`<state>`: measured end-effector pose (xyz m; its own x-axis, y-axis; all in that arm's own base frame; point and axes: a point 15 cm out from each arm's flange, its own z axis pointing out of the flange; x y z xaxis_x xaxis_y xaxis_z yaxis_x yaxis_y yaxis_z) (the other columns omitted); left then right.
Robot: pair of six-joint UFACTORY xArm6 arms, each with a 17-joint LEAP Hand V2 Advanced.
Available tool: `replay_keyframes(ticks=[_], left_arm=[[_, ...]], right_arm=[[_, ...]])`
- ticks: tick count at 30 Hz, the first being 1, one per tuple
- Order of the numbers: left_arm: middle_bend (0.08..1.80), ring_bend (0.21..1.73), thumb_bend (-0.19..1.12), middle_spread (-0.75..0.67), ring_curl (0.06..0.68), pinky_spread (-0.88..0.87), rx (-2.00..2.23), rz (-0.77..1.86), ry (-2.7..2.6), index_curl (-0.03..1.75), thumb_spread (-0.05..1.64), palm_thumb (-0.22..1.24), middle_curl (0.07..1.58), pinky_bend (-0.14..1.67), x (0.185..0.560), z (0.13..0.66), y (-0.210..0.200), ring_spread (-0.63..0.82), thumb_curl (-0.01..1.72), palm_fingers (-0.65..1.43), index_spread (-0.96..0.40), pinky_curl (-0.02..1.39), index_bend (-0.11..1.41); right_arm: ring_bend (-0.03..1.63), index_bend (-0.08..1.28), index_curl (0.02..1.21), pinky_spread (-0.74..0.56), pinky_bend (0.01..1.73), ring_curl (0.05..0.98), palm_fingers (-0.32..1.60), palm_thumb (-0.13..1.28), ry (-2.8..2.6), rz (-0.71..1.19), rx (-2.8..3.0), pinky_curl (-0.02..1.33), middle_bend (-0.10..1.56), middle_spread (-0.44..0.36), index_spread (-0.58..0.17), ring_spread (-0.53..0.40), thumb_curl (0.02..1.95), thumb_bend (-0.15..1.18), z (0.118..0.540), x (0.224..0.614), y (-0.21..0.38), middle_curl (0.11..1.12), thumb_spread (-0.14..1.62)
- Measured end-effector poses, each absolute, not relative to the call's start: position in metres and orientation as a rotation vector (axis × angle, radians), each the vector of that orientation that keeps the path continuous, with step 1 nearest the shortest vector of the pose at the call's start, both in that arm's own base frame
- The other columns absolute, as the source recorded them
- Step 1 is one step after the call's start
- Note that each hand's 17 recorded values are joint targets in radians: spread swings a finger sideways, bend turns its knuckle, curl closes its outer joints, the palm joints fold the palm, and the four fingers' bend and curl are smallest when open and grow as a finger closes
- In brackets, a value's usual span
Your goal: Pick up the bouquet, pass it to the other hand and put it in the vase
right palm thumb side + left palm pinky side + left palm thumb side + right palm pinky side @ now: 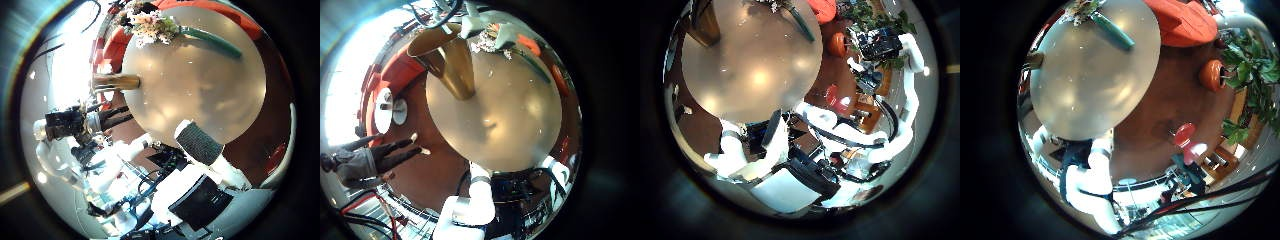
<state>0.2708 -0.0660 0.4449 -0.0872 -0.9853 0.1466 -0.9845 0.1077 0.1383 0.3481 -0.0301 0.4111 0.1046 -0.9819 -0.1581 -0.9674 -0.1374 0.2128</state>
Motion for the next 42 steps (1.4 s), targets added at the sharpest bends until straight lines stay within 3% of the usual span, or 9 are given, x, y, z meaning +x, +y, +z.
replay_keyframes(ticks=[15,23,26,36,42], left_arm=[[0.19,0.46,-0.02,0.43,0.205,0.54,1.922,0.013,-2.159,0.36,1.08,0.40,0.32,0.19,0.277,0.449,-0.077,0.57,0.33,0.10,0.08,0.29,0.18],[0.19,0.47,-0.02,0.43,0.205,0.54,1.808,-0.026,-2.243,0.36,1.07,0.39,0.32,0.19,0.286,0.444,-0.082,0.58,0.34,0.10,0.08,0.29,0.18],[0.19,0.46,-0.02,0.44,0.204,0.54,1.748,-0.015,-2.269,0.36,1.08,0.39,0.31,0.19,0.287,0.441,-0.086,0.58,0.33,0.09,0.08,0.29,0.18],[0.19,0.47,-0.02,0.44,0.206,0.55,1.673,0.045,-2.248,0.36,1.08,0.37,0.31,0.19,0.287,0.429,-0.085,0.59,0.33,0.08,0.08,0.29,0.18],[0.19,0.47,-0.02,0.44,0.204,0.55,1.660,0.060,-2.249,0.36,1.08,0.37,0.31,0.19,0.292,0.425,-0.087,0.59,0.33,0.08,0.08,0.29,0.18]], right_arm=[[0.35,0.15,0.29,0.36,0.31,0.279,0.22,0.53,-2.055,-0.413,2.266,0.32,0.20,0.053,-0.296,0.157,0.35,-0.02,0.408,0.370,-0.052,0.34,1.27],[0.45,0.15,0.27,0.33,0.30,0.296,0.29,0.44,-2.070,-0.454,2.276,0.31,0.23,0.051,-0.248,0.120,0.34,-0.02,0.392,0.420,-0.048,0.35,1.24],[0.50,0.15,0.27,0.32,0.30,0.306,0.33,0.48,-2.126,-0.518,2.271,0.31,0.26,0.053,-0.229,0.101,0.36,-0.01,0.379,0.437,-0.032,0.36,1.22],[0.57,0.18,0.29,0.26,0.26,0.313,0.44,0.55,-2.310,-0.435,2.197,0.28,0.35,0.037,-0.225,0.039,0.39,-0.02,0.301,0.525,-0.008,0.39,1.16],[0.57,0.20,0.32,0.24,0.26,0.315,0.44,0.55,-2.314,-0.460,2.157,0.28,0.33,0.032,-0.232,0.022,0.41,-0.02,0.255,0.543,-0.008,0.39,1.14]])
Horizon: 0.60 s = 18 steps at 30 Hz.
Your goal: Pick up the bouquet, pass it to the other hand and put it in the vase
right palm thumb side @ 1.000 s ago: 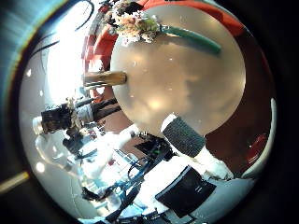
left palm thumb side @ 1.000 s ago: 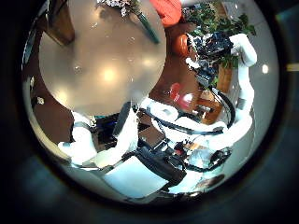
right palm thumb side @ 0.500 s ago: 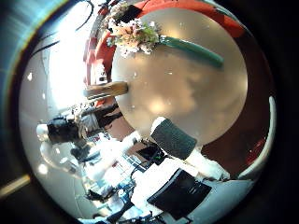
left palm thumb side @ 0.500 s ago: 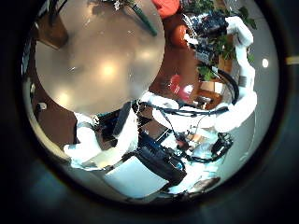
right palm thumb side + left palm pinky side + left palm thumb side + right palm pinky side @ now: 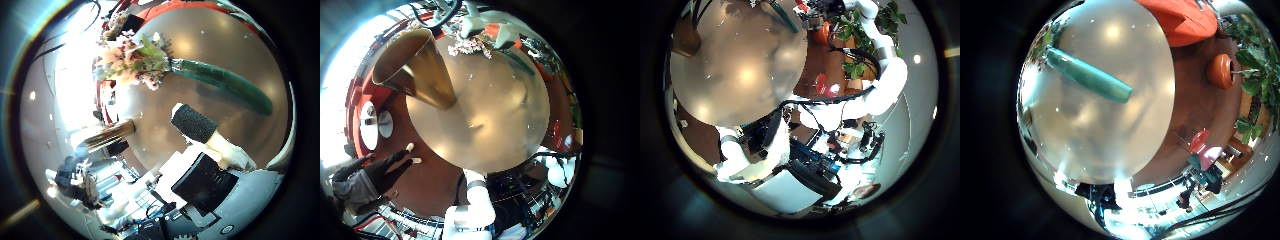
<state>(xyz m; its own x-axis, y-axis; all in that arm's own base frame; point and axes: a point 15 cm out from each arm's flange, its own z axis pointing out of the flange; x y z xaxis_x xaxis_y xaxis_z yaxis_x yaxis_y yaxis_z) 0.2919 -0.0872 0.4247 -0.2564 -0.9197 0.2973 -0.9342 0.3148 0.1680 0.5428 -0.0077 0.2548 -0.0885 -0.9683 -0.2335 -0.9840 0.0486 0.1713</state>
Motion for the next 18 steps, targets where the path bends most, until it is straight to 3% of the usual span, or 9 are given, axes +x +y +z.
replay_keyframes(ticks=[18], left_arm=[[0.19,0.47,-0.02,0.44,0.203,0.55,1.657,0.036,-2.220,0.35,1.08,0.37,0.31,0.19,0.298,0.413,-0.088,0.60,0.33,0.07,0.08,0.29,0.18]], right_arm=[[0.60,0.18,0.35,0.24,0.23,0.302,0.47,0.53,2.358,0.547,-2.033,0.26,0.32,0.032,-0.229,0.006,0.42,-0.02,0.195,0.538,-0.046,0.40,1.12]])
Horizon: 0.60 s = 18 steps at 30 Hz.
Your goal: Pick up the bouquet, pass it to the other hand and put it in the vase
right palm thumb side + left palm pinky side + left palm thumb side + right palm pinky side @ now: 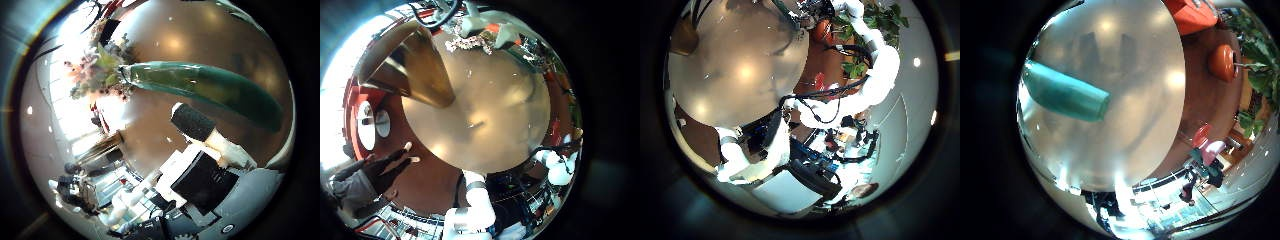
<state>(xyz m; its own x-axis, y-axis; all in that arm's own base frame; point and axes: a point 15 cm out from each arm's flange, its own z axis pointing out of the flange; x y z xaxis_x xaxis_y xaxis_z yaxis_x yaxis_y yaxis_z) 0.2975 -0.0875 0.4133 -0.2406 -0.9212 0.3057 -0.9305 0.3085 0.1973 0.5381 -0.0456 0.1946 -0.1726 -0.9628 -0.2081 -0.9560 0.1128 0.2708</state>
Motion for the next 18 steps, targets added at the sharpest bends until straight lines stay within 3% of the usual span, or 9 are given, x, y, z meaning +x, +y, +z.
replay_keyframes(ticks=[18], left_arm=[[0.19,0.47,-0.02,0.44,0.206,0.55,1.652,0.040,-2.227,0.35,1.08,0.36,0.31,0.19,0.295,0.415,-0.088,0.59,0.33,0.07,0.08,0.29,0.18]], right_arm=[[0.72,0.18,0.33,0.22,0.31,0.314,0.58,0.56,-2.255,-0.614,1.974,0.25,0.39,0.007,-0.223,-0.036,0.44,-0.02,0.161,0.528,-0.035,0.42,1.08]])
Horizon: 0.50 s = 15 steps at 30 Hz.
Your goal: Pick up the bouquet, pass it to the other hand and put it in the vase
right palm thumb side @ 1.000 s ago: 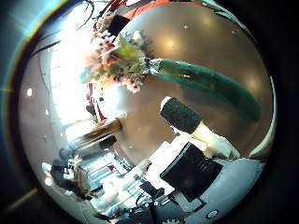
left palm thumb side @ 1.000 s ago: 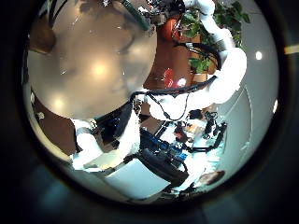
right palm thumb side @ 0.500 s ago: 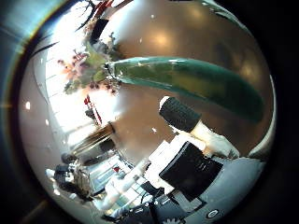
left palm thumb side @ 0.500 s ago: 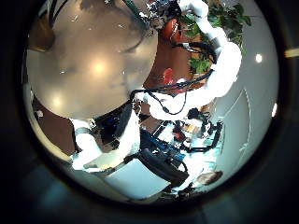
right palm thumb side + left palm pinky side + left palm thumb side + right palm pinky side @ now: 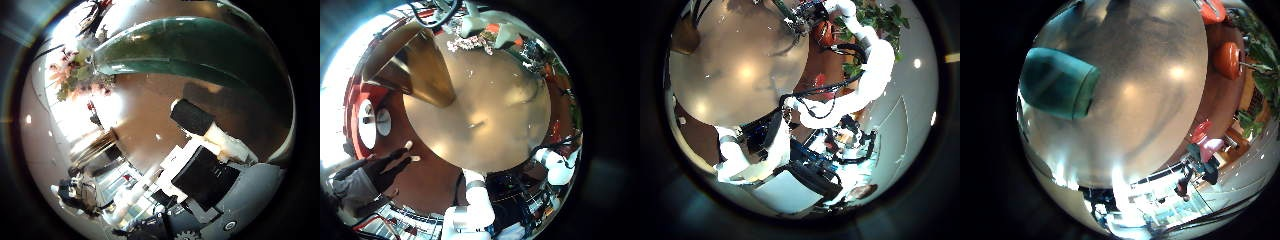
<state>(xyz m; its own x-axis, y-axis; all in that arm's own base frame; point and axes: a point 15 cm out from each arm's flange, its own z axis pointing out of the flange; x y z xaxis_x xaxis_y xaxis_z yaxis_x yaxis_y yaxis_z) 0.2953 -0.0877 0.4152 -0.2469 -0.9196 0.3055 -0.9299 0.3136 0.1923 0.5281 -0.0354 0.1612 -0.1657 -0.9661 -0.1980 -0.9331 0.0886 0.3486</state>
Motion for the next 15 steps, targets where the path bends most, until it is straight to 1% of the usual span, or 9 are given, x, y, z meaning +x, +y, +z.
replay_keyframes(ticks=[3,6,7,8,9,10,11,14,15], left_arm=[[0.19,0.47,-0.02,0.44,0.206,0.55,1.653,0.063,-2.244,0.36,1.08,0.36,0.31,0.19,0.298,0.418,-0.088,0.59,0.32,0.08,0.08,0.29,0.19],[0.19,0.46,-0.02,0.44,0.207,0.55,1.657,0.069,-2.246,0.36,1.08,0.37,0.31,0.19,0.299,0.419,-0.088,0.59,0.33,0.08,0.08,0.29,0.18],[0.19,0.46,-0.02,0.44,0.207,0.55,1.657,0.069,-2.247,0.36,1.08,0.37,0.31,0.19,0.299,0.419,-0.088,0.59,0.33,0.08,0.08,0.28,0.19],[0.19,0.47,-0.02,0.44,0.206,0.55,1.653,0.070,-2.249,0.36,1.08,0.37,0.31,0.19,0.300,0.419,-0.088,0.59,0.33,0.08,0.08,0.28,0.18],[0.19,0.47,-0.02,0.44,0.206,0.55,1.650,0.073,-2.252,0.36,1.08,0.37,0.31,0.19,0.300,0.419,-0.089,0.59,0.33,0.08,0.08,0.28,0.19],[0.19,0.46,-0.02,0.44,0.206,0.55,1.647,0.080,-2.257,0.36,1.08,0.38,0.31,0.19,0.301,0.419,-0.089,0.59,0.33,0.08,0.08,0.28,0.19],[0.19,0.46,-0.02,0.44,0.205,0.55,1.648,0.094,-2.264,0.36,1.09,0.38,0.31,0.19,0.304,0.419,-0.089,0.59,0.33,0.09,0.08,0.28,0.19],[0.19,0.46,-0.02,0.43,0.202,0.54,1.645,0.125,-2.285,0.37,1.09,0.38,0.31,0.18,0.308,0.422,-0.091,0.59,0.33,0.10,0.08,0.28,0.19],[0.19,0.45,-0.02,0.43,0.201,0.54,1.646,0.131,-2.288,0.37,1.09,0.38,0.31,0.18,0.308,0.423,-0.091,0.58,0.33,0.10,0.08,0.28,0.20]], right_arm=[[0.78,0.20,0.34,0.19,0.30,0.319,0.73,0.58,-2.232,-0.592,1.972,0.23,0.45,-0.006,-0.236,-0.068,0.45,-0.02,0.158,0.527,-0.039,0.44,1.07],[0.86,0.23,0.35,0.07,0.39,0.335,1.09,0.63,-2.197,-0.556,1.968,0.23,0.53,-0.042,-0.270,-0.116,0.46,-0.01,0.156,0.524,-0.043,0.47,1.05],[0.87,0.25,0.37,0.01,0.43,0.343,1.15,0.64,-2.185,-0.548,1.962,0.23,0.55,-0.054,-0.281,-0.136,0.47,-0.01,0.156,0.522,-0.044,0.48,1.04],[0.92,0.37,0.43,-0.16,0.60,0.386,1.43,0.69,-2.166,-0.539,1.958,0.29,0.64,-0.085,-0.313,-0.165,0.48,-0.01,0.156,0.520,-0.045,0.52,1.01],[0.93,0.42,0.45,-0.20,0.64,0.395,1.48,0.71,-2.152,-0.531,1.957,0.31,0.68,-0.089,-0.319,-0.168,0.49,0.00,0.156,0.518,-0.046,0.53,1.00],[0.96,0.52,0.49,-0.25,0.69,0.411,1.53,0.75,-2.137,-0.520,1.957,0.33,0.73,-0.099,-0.327,-0.178,0.50,0.01,0.156,0.517,-0.047,0.55,0.99],[1.01,0.64,0.54,-0.28,0.80,0.437,1.55,0.83,-2.122,-0.500,1.958,0.37,0.83,-0.114,-0.335,-0.190,0.52,0.03,0.159,0.516,-0.050,0.59,0.96],[1.12,0.80,0.62,-0.30,0.98,0.484,1.46,0.95,-2.108,-0.450,1.964,0.44,0.97,-0.138,-0.331,-0.200,0.56,0.06,0.170,0.515,-0.059,0.65,0.91],[1.15,0.82,0.64,-0.30,1.01,0.495,1.44,0.97,-2.112,-0.443,1.969,0.46,0.99,-0.140,-0.331,-0.203,0.57,0.06,0.174,0.516,-0.060,0.66,0.90]])
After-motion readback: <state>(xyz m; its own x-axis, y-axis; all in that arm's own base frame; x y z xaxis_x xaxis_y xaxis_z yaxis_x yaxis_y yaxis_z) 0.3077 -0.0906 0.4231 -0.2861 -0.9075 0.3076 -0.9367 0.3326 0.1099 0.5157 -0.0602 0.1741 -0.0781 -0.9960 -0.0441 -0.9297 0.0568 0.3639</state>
